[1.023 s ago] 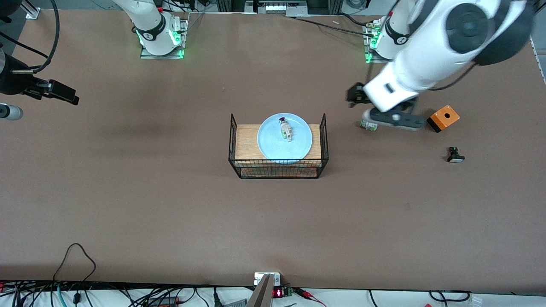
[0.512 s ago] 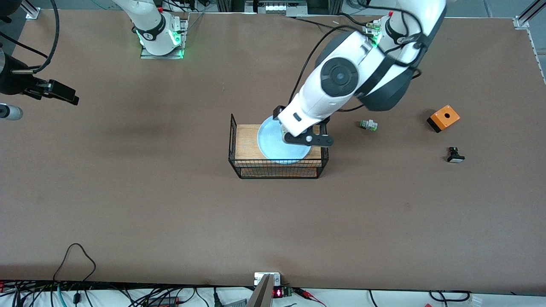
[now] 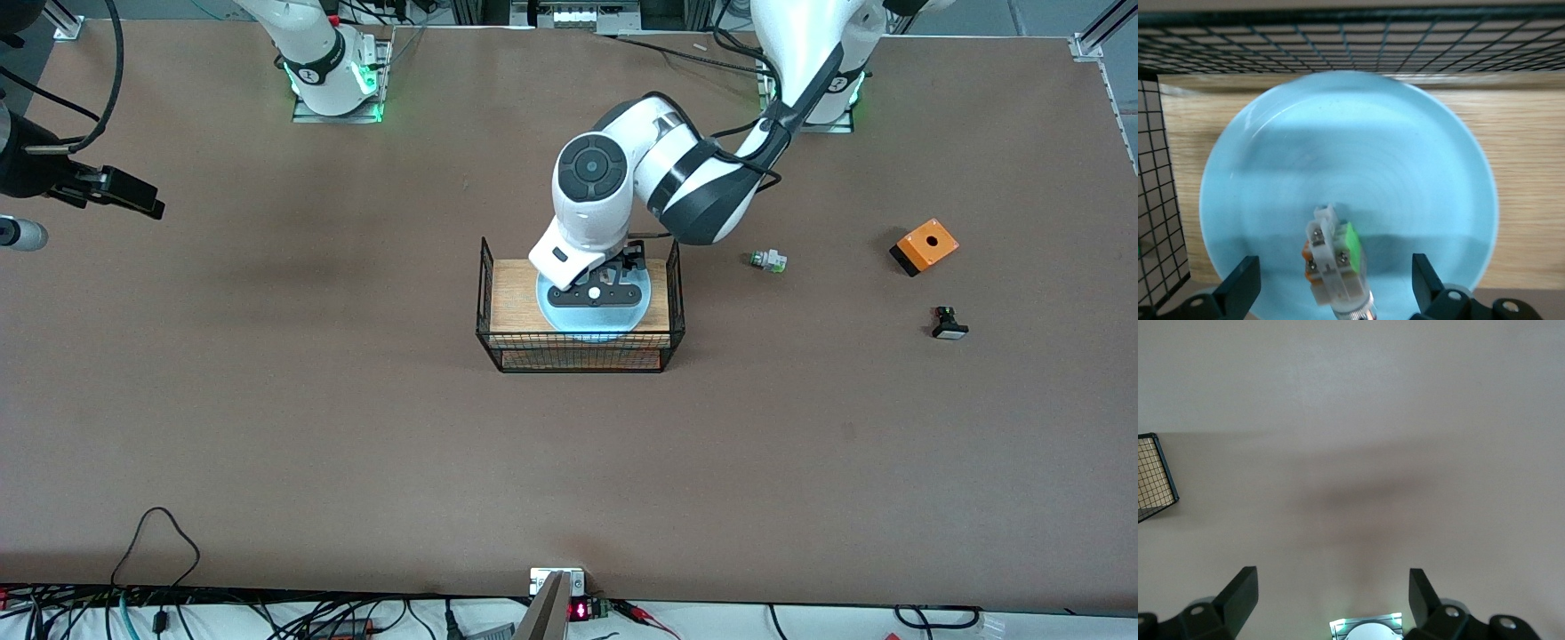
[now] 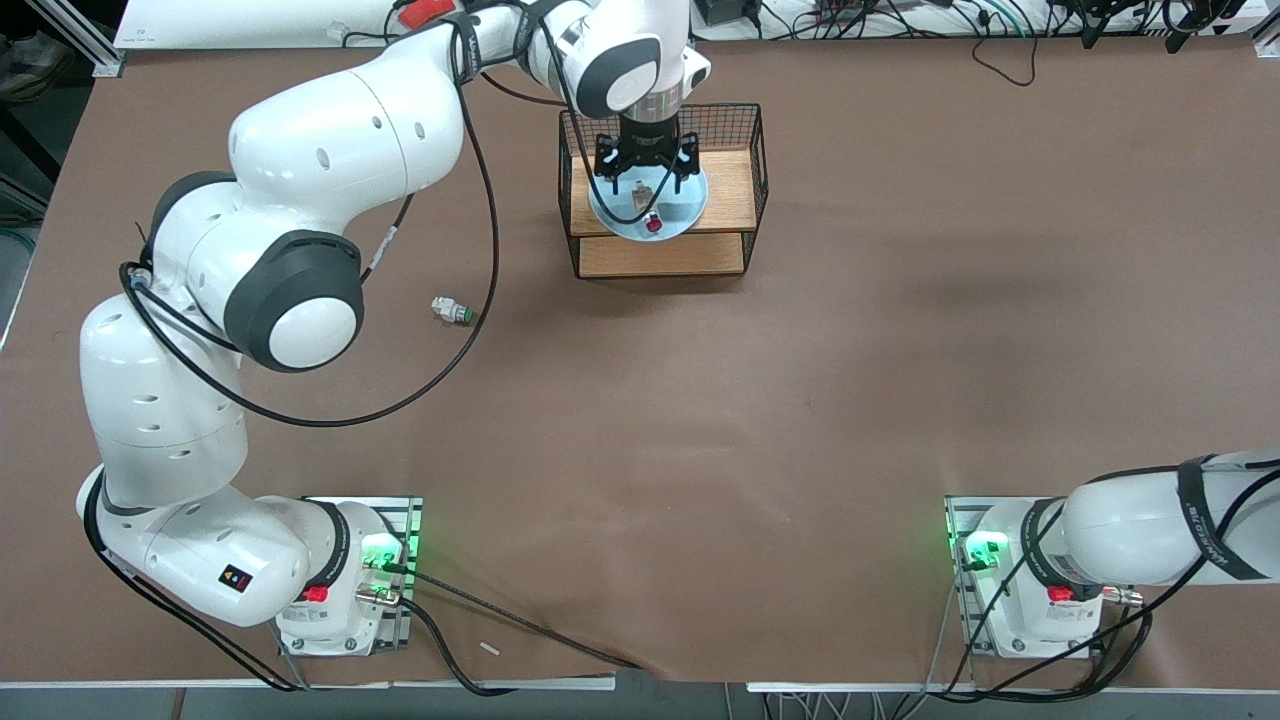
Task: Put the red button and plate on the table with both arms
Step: 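Lower the left gripper onto the plate and grasp the white button, then lift the button out of the basket and lower it beside the orange block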
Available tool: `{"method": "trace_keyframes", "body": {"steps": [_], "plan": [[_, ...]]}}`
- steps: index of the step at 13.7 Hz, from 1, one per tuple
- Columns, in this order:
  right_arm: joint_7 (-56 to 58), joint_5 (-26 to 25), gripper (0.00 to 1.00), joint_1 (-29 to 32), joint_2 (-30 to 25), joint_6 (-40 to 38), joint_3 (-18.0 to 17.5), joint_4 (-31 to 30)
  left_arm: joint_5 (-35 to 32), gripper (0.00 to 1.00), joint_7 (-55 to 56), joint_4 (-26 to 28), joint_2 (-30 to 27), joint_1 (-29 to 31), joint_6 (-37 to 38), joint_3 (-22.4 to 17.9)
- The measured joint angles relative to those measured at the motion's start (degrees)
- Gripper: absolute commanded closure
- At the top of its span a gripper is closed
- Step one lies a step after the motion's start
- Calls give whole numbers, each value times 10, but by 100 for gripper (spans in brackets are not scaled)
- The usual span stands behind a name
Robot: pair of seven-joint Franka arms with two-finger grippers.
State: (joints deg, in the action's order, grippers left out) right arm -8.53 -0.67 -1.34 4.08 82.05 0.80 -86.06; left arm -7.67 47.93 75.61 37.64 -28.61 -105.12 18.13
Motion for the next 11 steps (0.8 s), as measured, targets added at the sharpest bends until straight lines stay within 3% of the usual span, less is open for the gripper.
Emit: {"method": "trace_keyframes", "body": {"steps": [2, 4, 7, 11], "plan": [[0, 0, 0, 0, 0, 0, 0, 0, -1, 49, 0, 13, 3, 0, 0, -2], [0, 0, 0, 0, 0, 0, 0, 0, -1, 70, 0, 14, 6, 1, -6, -2], [0, 0, 0, 0, 0, 0, 0, 0, -1, 84, 0, 14, 6, -1, -13, 2], [0, 0, 0, 0, 0, 0, 0, 0, 1, 87, 0, 7, 4, 5, -15, 2]]}}
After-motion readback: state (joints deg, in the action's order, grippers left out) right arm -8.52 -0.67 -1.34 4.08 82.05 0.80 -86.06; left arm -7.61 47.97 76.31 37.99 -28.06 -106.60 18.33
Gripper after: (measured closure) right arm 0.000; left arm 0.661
